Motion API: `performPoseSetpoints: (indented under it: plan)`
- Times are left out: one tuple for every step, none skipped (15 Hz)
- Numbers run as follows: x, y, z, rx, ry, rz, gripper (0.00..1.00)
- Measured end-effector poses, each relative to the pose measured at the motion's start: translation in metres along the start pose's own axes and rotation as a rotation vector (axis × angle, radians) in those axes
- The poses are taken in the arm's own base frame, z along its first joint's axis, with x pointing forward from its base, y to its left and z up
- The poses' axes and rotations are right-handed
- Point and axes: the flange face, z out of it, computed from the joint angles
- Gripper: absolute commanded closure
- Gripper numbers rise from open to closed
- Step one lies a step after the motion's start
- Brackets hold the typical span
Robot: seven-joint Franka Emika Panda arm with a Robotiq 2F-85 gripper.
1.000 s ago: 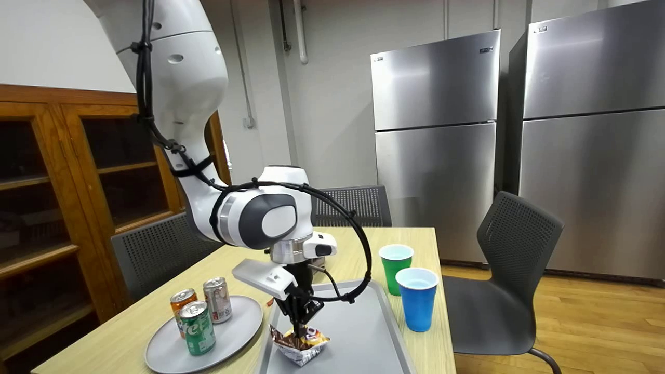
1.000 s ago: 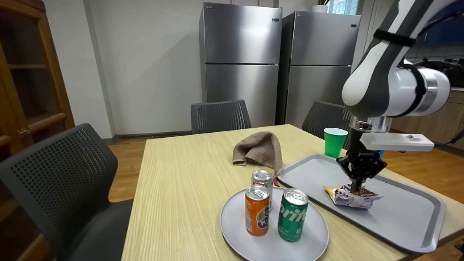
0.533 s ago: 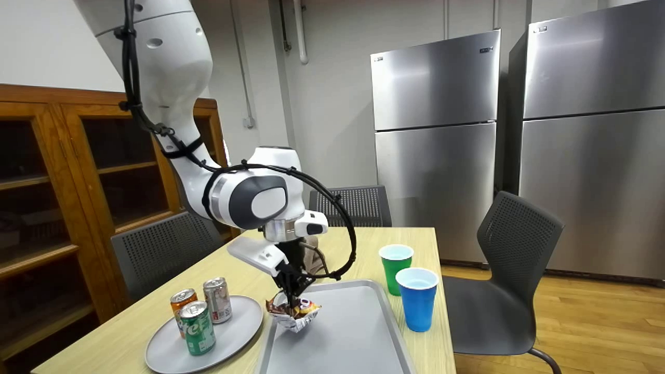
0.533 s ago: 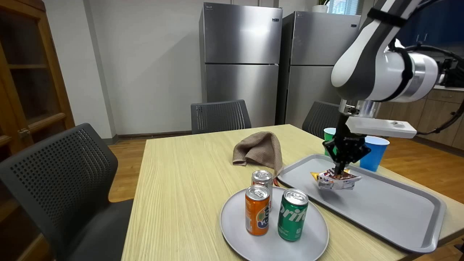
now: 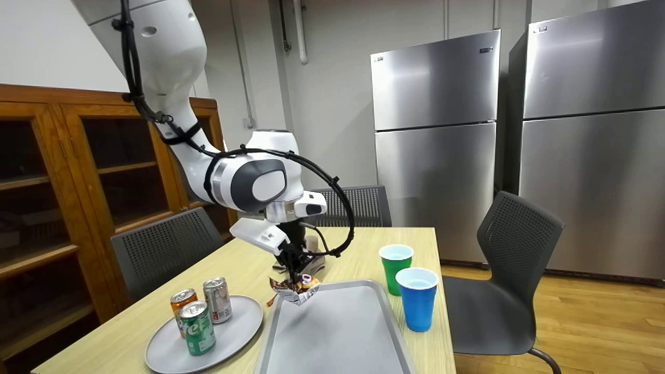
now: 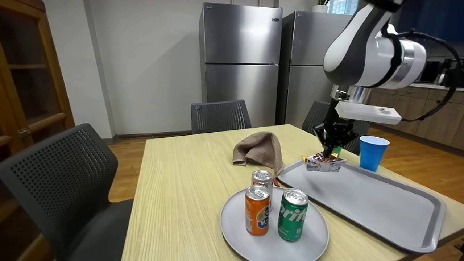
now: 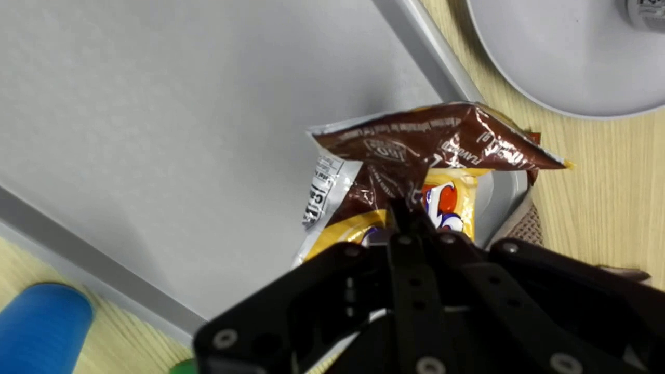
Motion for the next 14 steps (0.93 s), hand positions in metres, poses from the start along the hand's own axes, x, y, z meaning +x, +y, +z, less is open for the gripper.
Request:
performPoseSetpoints:
  plan:
    - [0.004, -0.003, -0.003, 0.003, 0.010, -0.004, 1.00]
    - [0.009, -0.007, -0.005, 0.007, 0.019, -0.009, 1.00]
    - [0.014, -0.010, -0.008, 0.010, 0.029, -0.014, 1.00]
    - [0.019, -0.014, -0.010, 0.014, 0.038, -0.019, 1.00]
    - [0.023, -0.017, -0.011, 0.016, 0.046, -0.025, 1.00]
    - [0.028, -0.021, -0.012, 0.019, 0.052, -0.030, 1.00]
    - [0.032, -0.025, -0.012, 0.021, 0.057, -0.036, 1.00]
    - [0.036, -0.029, -0.011, 0.023, 0.060, -0.041, 1.00]
    - [0.040, -0.032, -0.008, 0.024, 0.062, -0.047, 1.00]
    - [0.044, -0.036, -0.006, 0.025, 0.062, -0.052, 1.00]
    - [0.048, -0.039, -0.002, 0.026, 0.062, -0.057, 1.00]
    - [0.052, -0.043, 0.001, 0.027, 0.062, -0.062, 1.00]
    - [0.056, -0.047, 0.005, 0.028, 0.063, -0.068, 1.00]
    - [0.060, -0.051, 0.009, 0.029, 0.063, -0.074, 1.00]
